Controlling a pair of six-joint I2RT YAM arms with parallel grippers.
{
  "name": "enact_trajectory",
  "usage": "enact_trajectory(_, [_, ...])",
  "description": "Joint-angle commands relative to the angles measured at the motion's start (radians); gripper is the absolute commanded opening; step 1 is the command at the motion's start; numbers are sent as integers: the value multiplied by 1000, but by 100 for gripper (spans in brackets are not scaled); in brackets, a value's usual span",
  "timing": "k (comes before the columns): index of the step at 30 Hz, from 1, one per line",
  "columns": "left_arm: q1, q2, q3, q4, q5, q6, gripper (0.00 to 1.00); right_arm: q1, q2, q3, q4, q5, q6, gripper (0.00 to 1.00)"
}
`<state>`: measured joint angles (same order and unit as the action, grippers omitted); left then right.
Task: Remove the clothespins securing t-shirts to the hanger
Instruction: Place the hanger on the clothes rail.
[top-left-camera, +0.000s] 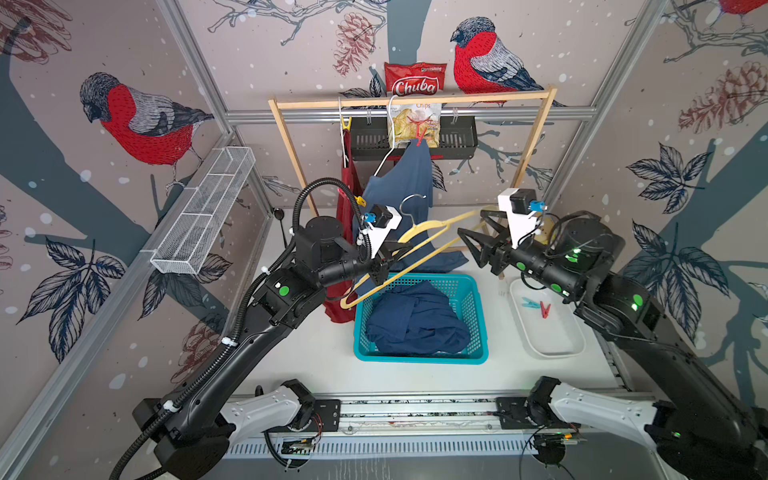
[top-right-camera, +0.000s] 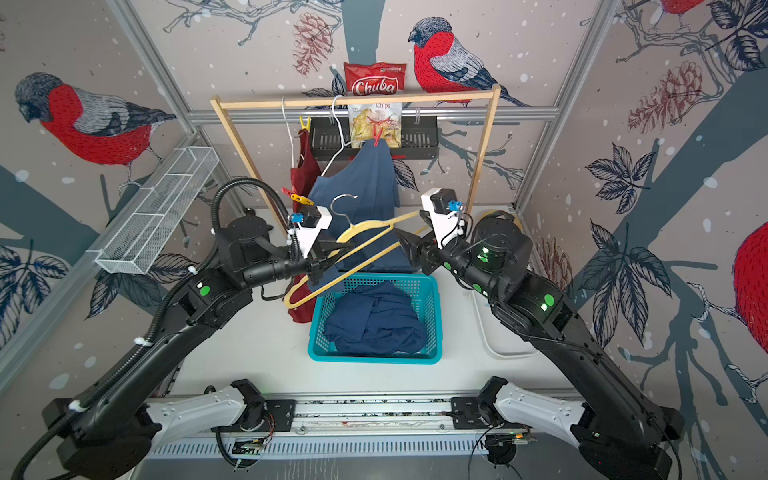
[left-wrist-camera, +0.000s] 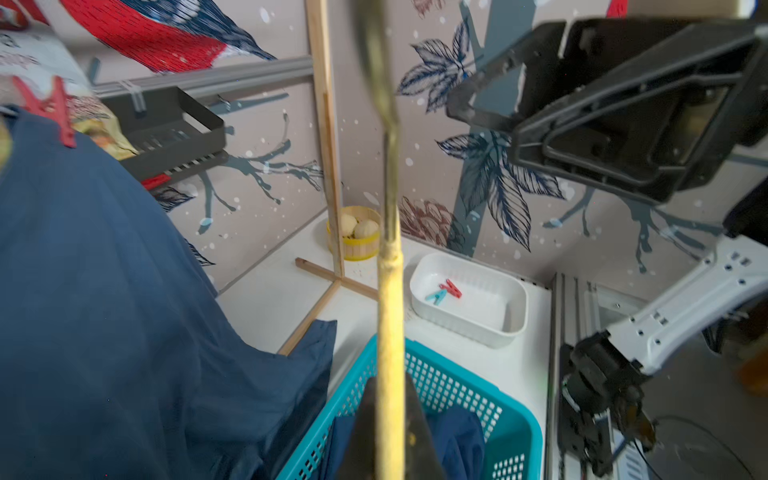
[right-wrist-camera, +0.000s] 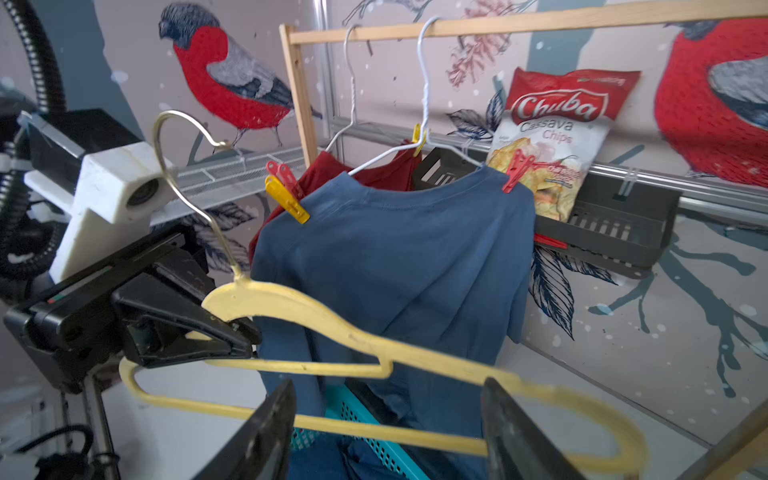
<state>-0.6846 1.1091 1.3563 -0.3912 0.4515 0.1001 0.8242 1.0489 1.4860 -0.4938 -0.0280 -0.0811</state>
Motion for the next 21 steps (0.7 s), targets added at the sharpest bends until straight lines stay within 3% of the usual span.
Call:
enact_trajectory(1, [-2,11,27,-96,149,116,0,-7,31,16,-127,-201,-165,71])
enact_trajectory(4, [-1,18,37,-124,225,138,0,-12,54,13,-145,-342,-236,71])
enact_trajectory(9, [-2,41,61,-180,317,188,0,-34,132,62,-199,-413,-266,64])
enact_trajectory(11, [-2,48,62,-187,323,198,0,-46,161,76,-222,-465,-275,48])
enact_trajectory(15, [1,54,63,-197,309,236,0,-72,193,86,-255,-552,-316,0])
enact_trajectory(18, [14,35,64,-201,303,262,0,-143,166,66,-250,-656,-342,0])
enact_trajectory(20, [37,14,61,-202,309,279,34,-196,149,63,-252,-753,-350,0])
enact_trajectory(21, [54,1,58,-204,311,284,40,-220,143,66,-258,-793,-354,0])
